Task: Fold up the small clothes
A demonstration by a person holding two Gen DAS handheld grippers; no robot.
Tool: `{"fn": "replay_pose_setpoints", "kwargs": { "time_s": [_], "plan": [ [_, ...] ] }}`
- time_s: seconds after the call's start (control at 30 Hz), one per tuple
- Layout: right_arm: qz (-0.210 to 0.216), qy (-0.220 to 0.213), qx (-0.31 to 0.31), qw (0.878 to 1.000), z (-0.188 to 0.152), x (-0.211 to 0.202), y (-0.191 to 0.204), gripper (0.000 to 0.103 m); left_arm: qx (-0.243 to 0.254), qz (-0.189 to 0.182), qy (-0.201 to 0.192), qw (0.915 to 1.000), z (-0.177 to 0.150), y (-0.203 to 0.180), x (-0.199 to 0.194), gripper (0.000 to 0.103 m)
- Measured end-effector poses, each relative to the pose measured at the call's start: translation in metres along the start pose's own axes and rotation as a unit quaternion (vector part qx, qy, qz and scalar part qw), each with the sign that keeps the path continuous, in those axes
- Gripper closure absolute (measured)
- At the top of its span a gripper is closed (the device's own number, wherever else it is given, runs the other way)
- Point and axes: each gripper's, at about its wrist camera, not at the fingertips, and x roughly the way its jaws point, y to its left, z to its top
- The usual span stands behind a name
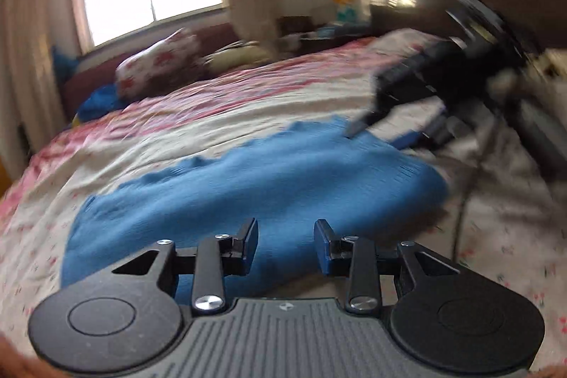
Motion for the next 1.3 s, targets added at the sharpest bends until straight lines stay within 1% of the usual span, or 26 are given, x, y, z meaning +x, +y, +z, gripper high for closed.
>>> {"fn": "replay_pose_setpoints", "kwargs": {
  "time_s": [0.07,0.1,0.13,0.2,0.23,0.37,0.47,0.6,0.67,0.73,0.8,0.83,0.87,0.93,1.0,1.07,1.13,1.17,1.2,1.23,1.27,1.3],
  "plan": [
    [0.006,0.006,-0.003,1.000,0.000,-0.001,-0.002,0.050,0.036,-0.020,-0.008,0.9991,0.001,-0.024,0.002,0.062],
    [0.010,0.009,0.000,1.000,0.001,-0.002,-0.003,0.050,0.054,-0.024,-0.011,0.9982,0.002,-0.033,0.003,0.061],
    [0.015,0.010,0.002,1.000,0.002,-0.004,-0.005,0.049,0.075,-0.019,-0.012,0.9969,0.002,-0.044,0.005,0.061],
    [0.022,0.013,0.004,1.000,0.003,-0.004,-0.009,0.048,0.113,0.004,-0.012,0.9935,0.003,-0.059,0.014,0.061],
    [0.024,0.014,0.004,1.000,0.004,-0.003,-0.010,0.048,0.124,0.010,-0.013,0.9922,0.004,-0.064,0.019,0.061],
    [0.031,0.008,0.005,0.999,0.007,0.008,-0.011,0.048,0.136,0.018,-0.023,0.9903,0.014,-0.080,0.031,0.062],
    [0.036,0.009,0.009,0.999,0.011,0.009,-0.013,0.048,0.157,0.013,-0.032,0.9871,0.013,-0.088,0.027,0.062],
    [0.043,0.010,-0.001,0.999,0.007,-0.002,-0.019,0.049,0.153,-0.012,-0.037,0.9875,0.003,-0.076,0.011,0.061],
    [0.047,0.006,0.002,0.999,0.005,-0.002,-0.022,0.049,0.161,-0.022,-0.041,0.9858,-0.003,-0.075,0.007,0.061],
    [0.045,0.008,0.001,0.999,0.006,-0.001,-0.021,0.048,0.181,-0.026,-0.039,0.9824,-0.006,-0.083,0.007,0.059],
    [0.040,0.019,-0.014,0.999,0.007,-0.002,-0.017,0.048,0.213,-0.019,-0.051,0.9755,-0.006,-0.094,0.012,0.059],
    [0.038,0.024,-0.019,0.999,0.007,-0.004,-0.015,0.048,0.221,-0.015,-0.054,0.9737,-0.004,-0.099,0.015,0.058],
    [0.038,0.029,-0.022,0.999,0.007,-0.006,-0.015,0.048,0.220,-0.013,-0.052,0.9740,-0.001,-0.102,0.020,0.058],
    [0.042,0.038,-0.030,0.998,0.008,-0.009,-0.013,0.044,0.202,-0.016,-0.052,0.9778,0.005,-0.102,0.024,0.058],
    [0.045,0.037,-0.029,0.998,0.009,-0.008,-0.016,0.044,0.184,-0.020,-0.048,0.9816,0.009,-0.100,0.023,0.058],
    [0.054,0.031,-0.009,0.998,0.012,-0.002,-0.021,0.044,0.143,-0.031,-0.039,0.9884,0.014,-0.091,0.020,0.060],
    [0.055,0.018,0.004,0.998,0.015,0.005,-0.021,0.045,0.097,-0.040,-0.030,0.9940,0.018,-0.081,0.016,0.070],
    [0.049,0.014,0.003,0.999,0.017,0.008,-0.019,0.047,0.074,-0.041,-0.028,0.9960,0.021,-0.076,0.014,0.072],
    [0.039,0.011,0.001,0.999,0.017,0.010,-0.016,0.051,0.049,-0.045,-0.026,0.9975,0.024,-0.072,0.011,0.076],
    [0.028,0.011,-0.001,1.000,0.018,0.012,-0.013,0.062,0.025,-0.048,-0.024,0.9982,0.025,-0.066,0.008,0.078],
    [0.017,0.013,-0.004,1.000,0.018,0.014,-0.011,0.069,0.004,-0.051,-0.023,0.9984,0.026,-0.060,0.006,0.079],
    [0.010,0.015,-0.003,1.000,0.018,0.014,-0.010,0.078,-0.014,-0.053,-0.025,0.9982,0.026,-0.055,0.002,0.080]
  ]
}}
